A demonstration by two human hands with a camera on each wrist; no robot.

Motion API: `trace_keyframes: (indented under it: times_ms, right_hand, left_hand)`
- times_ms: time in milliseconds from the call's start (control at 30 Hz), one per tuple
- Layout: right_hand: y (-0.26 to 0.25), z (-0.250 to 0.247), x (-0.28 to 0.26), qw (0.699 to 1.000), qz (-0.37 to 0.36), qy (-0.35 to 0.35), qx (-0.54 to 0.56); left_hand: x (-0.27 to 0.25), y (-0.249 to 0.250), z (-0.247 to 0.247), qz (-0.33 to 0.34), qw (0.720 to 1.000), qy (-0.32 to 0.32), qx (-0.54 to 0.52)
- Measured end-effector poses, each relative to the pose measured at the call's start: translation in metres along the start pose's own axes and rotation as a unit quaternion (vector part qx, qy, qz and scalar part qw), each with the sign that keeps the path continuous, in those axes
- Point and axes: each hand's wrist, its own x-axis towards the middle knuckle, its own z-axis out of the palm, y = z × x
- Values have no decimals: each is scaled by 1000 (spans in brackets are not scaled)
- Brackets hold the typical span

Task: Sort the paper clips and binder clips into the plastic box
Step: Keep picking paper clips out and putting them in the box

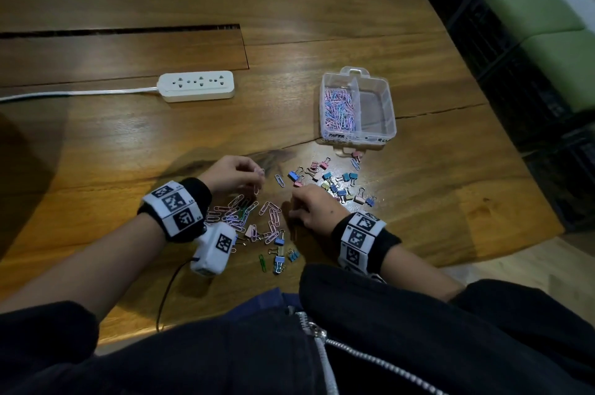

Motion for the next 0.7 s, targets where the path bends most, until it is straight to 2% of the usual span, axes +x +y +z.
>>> trace_keyframes:
  times_ms: [67,200,267,333,400,433,467,500,567,600,700]
  right_hand:
    - [0,-1,1,999,13,9,52]
    - [3,-7,1,974,63,37,214]
    - [5,-12,-1,944,78,25,321]
    - [7,-16,-4,884,120,-23,451]
    - [8,-19,-7,824,147,-58,544]
    - [9,-20,-8,807,154,-63,566]
    - [9,-20,-9,799,161,-66,576]
    - [10,-20,-9,800,169,-67,572]
    - [12,-19,-11,824,181,-70,533]
    - [12,-19,-12,839,182,-73,508]
    - [13,-14,-14,884,170,-76,429]
  left_hand:
    - [0,0,2,-16,993,-10,-118]
    - [3,-3,10,-21,986,-28,-162]
    - [2,-4,14,-26,980,-66,-189]
    - [1,-5,18,-39,975,-90,-198]
    - [3,-4,21,-43,992,-77,-94]
    - [3,-3,23,-34,997,-63,18]
    - [3,-2,26,-19,988,-55,145]
    - [3,-2,29,-2,963,-60,262]
    - [0,-3,35,21,905,-75,418]
    - [-1,-4,36,26,884,-78,460]
    - [-5,-7,39,36,855,-81,510]
